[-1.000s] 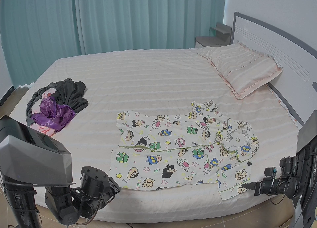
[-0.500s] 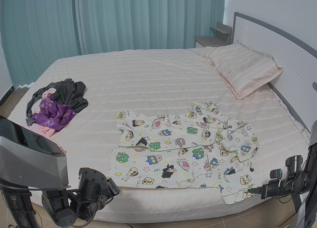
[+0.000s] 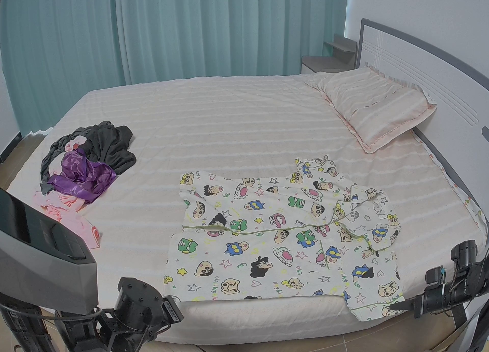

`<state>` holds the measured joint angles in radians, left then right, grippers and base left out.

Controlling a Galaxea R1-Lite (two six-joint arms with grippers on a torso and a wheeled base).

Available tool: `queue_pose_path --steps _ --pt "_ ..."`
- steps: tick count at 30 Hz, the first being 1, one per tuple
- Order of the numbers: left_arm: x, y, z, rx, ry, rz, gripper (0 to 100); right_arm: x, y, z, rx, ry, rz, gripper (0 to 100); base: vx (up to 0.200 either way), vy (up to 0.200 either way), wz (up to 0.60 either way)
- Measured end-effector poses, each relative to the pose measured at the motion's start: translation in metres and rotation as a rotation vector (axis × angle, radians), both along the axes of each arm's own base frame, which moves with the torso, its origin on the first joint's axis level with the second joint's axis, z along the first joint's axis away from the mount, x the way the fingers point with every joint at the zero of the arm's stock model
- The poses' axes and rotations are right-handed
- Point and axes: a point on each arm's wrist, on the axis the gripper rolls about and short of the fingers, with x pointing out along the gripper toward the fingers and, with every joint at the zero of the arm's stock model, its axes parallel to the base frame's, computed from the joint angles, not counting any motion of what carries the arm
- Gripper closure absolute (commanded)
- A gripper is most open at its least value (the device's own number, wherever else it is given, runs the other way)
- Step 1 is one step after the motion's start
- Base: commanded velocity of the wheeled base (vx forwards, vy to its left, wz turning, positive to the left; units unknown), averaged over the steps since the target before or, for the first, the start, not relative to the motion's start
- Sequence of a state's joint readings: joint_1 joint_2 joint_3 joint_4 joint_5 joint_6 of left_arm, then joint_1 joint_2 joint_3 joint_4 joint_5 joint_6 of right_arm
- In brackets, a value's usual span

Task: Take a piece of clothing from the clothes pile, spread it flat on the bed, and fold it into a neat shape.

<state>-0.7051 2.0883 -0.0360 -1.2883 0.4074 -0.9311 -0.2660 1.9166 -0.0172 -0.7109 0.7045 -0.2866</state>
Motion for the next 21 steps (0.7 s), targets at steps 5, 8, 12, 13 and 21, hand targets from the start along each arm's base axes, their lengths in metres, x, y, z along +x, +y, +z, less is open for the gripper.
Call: queue_pose_path --steps 5,8,12,13,21 --pt "-0.005 0.0 -0.003 0.019 0.021 -0.013 100 -0.01 -0.001 0.003 -0.032 0.007 0.047 100 0.0 0.0 0.0" --pt "-0.006 0.0 -0.005 0.025 0.026 -0.016 100 -0.015 -0.002 0.005 -0.043 0.008 0.06 100 0.0 0.0 0.0" --pt "-0.008 -0.001 -0.006 0.034 0.036 -0.025 100 -0.022 -0.004 0.007 -0.055 0.011 0.07 100 0.0 0.0 0.0" --pt "-0.009 -0.001 -0.007 0.036 0.04 -0.029 100 -0.023 -0.004 0.007 -0.055 0.014 0.071 100 0.0 0.0 0.0" --pt "-0.017 -0.005 -0.011 0.081 0.072 -0.058 100 -0.031 -0.004 0.011 -0.064 0.015 0.085 100 0.0 0.0 0.0"
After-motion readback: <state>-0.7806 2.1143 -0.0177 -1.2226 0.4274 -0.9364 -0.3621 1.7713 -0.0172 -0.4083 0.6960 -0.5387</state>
